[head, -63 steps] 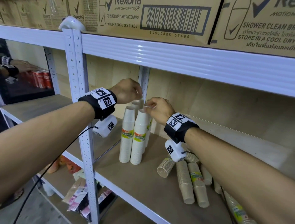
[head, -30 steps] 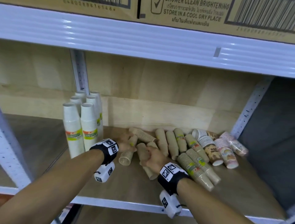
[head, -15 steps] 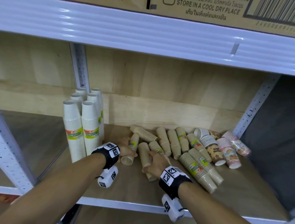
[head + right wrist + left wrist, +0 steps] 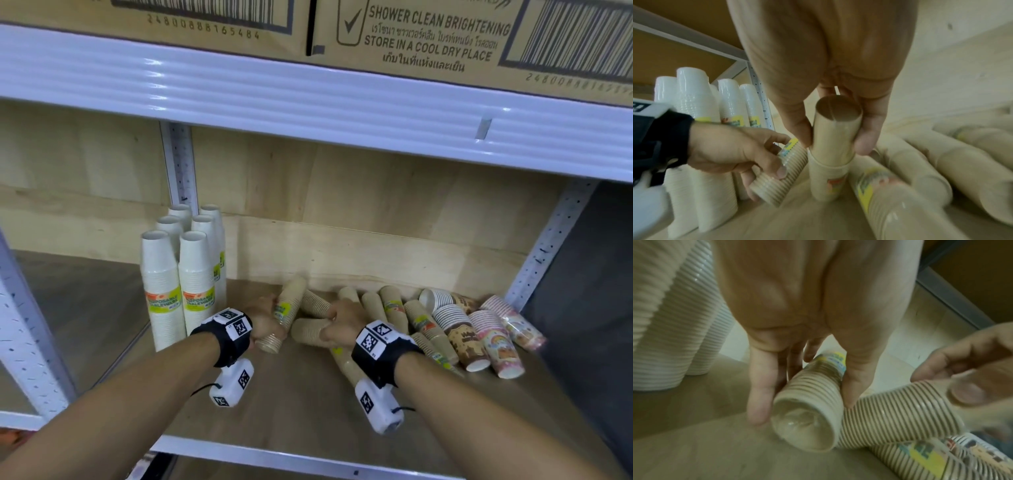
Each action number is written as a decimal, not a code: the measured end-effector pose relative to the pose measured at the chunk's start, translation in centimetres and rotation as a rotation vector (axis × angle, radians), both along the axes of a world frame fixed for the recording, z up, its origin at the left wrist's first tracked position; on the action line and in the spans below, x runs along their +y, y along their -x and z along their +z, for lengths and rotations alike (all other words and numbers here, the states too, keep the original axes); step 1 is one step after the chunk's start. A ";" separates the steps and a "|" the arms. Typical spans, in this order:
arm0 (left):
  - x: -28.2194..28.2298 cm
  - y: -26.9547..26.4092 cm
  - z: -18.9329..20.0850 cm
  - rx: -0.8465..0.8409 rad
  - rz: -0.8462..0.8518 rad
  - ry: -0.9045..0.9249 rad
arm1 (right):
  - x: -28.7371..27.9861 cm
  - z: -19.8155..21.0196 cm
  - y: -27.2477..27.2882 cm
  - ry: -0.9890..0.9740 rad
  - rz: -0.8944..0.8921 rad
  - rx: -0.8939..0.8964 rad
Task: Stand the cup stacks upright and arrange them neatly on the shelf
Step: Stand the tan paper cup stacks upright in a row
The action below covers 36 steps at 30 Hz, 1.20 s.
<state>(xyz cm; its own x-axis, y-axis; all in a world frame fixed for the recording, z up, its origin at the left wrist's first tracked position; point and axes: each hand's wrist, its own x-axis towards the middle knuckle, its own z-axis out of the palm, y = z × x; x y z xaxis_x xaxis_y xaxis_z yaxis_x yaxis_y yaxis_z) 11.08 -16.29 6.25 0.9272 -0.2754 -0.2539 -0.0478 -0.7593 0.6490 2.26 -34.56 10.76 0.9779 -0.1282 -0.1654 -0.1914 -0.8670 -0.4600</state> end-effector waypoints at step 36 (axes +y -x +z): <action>-0.2 -0.9 5.1 -0.264 -0.076 0.127 | 1.2 5.1 -5.2 0.074 0.210 -0.170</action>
<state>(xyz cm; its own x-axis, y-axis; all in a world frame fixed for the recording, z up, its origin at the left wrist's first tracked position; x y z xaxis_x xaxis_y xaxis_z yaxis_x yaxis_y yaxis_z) 11.99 -16.49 11.34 0.9320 -0.3607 0.0341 -0.2812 -0.6608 0.6959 7.49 -33.32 15.91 0.9972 0.0746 0.0055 0.0705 -0.9122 -0.4037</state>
